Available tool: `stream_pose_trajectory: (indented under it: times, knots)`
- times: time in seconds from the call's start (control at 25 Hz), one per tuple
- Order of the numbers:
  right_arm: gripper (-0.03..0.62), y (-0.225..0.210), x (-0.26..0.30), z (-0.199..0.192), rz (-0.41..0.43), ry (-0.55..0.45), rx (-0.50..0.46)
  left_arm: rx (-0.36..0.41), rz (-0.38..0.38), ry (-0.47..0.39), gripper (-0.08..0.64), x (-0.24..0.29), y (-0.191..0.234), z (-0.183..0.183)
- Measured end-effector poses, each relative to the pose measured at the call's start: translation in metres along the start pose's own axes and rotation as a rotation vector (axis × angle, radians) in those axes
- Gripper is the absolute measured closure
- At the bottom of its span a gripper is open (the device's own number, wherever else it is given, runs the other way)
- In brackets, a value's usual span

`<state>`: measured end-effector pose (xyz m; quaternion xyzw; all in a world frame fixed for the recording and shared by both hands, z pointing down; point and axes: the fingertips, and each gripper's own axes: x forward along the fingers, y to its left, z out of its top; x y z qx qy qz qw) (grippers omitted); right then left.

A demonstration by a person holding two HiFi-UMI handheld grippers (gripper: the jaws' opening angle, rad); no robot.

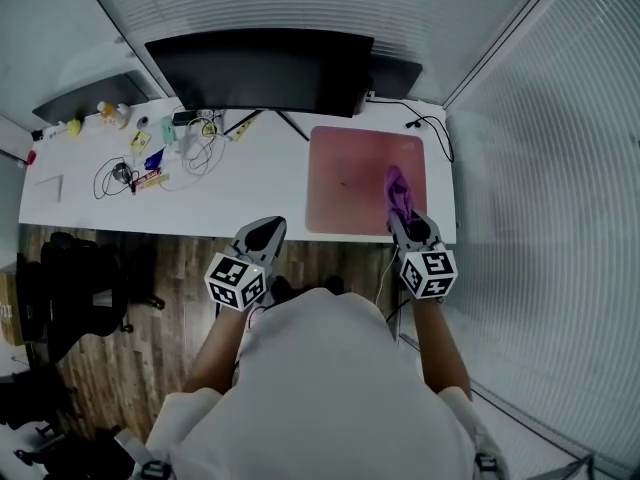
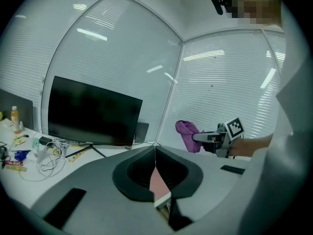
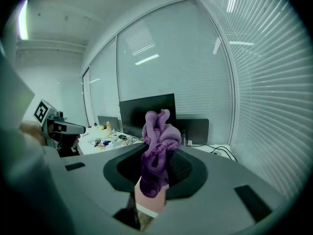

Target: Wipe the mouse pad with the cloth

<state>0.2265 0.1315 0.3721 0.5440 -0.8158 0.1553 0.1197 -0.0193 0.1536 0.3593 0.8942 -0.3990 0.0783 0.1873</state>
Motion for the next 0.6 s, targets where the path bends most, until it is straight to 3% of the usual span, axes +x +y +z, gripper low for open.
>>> stream_pose_trajectory:
  times: [0.6]
  knots:
    - [0.479,0.021,0.012,0.013,-0.009,-0.027,-0.010,-0.009,-0.032,-0.012,0.541,-0.011,0.008,0.001]
